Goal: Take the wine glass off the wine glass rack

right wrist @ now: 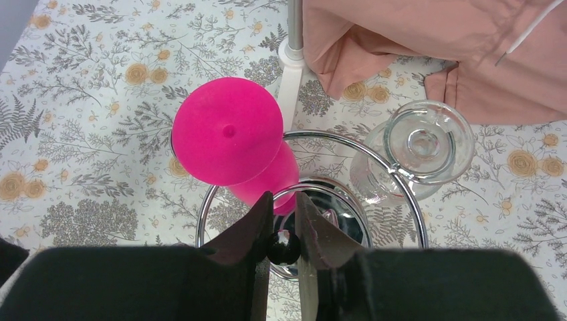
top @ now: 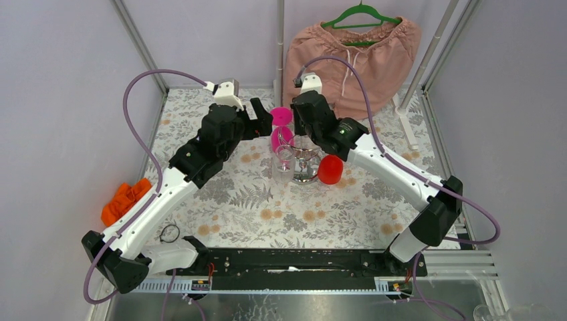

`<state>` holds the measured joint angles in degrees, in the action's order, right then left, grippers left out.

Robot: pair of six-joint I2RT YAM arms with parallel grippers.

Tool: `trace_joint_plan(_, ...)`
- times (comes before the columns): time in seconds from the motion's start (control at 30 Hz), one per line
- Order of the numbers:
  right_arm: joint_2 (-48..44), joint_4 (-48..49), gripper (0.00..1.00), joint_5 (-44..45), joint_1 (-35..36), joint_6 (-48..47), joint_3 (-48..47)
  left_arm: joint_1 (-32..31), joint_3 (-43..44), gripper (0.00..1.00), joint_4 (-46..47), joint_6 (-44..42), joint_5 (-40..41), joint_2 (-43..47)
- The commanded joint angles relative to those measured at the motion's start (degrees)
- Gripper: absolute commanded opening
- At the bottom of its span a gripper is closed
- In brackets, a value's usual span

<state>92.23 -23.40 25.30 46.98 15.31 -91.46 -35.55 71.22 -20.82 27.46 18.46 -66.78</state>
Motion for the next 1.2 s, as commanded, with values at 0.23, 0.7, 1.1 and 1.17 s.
trace_joint_plan(0.23, -5.52, 0.13, 0.3, 2.48, 1.27, 1.31, 1.26, 0.52, -0.29, 0.99, -0.37, 0.53, 0.36, 1.19)
trace_joint_plan(0.7, -11.51, -0.4, 0.59, 7.13, 1.35, 1.65, 5.79, 0.63, 0.52, 0.99, -0.25, 2.29, -2.14, -0.41)
trace_joint_plan(1.1, -26.1, 0.83, 0.65, 16.97, 1.19, 2.6, 16.45, 14.41, -2.6, 0.99, 6.24, 9.22, -23.1, -1.24)
trace_joint_plan(1.17, -28.98, 0.71, 0.65, 18.05, 1.24, 2.62, 17.67, 17.35, -3.47, 0.99, 8.36, 10.02, -26.69, -1.85)
